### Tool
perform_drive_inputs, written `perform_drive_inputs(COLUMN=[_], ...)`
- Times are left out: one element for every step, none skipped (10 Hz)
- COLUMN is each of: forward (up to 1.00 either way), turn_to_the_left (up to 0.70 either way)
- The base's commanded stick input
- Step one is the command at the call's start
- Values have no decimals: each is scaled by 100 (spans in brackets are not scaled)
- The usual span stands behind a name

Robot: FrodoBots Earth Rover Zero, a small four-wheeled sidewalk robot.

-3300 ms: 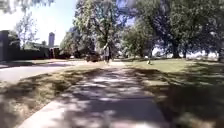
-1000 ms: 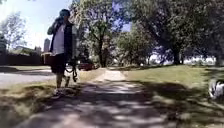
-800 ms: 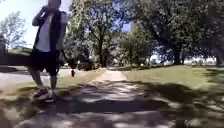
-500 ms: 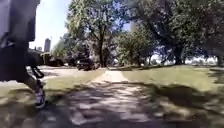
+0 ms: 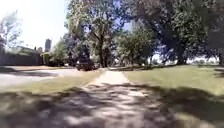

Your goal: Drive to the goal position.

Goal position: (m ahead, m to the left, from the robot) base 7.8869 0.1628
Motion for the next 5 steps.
perform_drive_inputs(forward=[85, 85, 85, 85, 85], turn_to_the_left=[0, 0, 0, 0, 0])
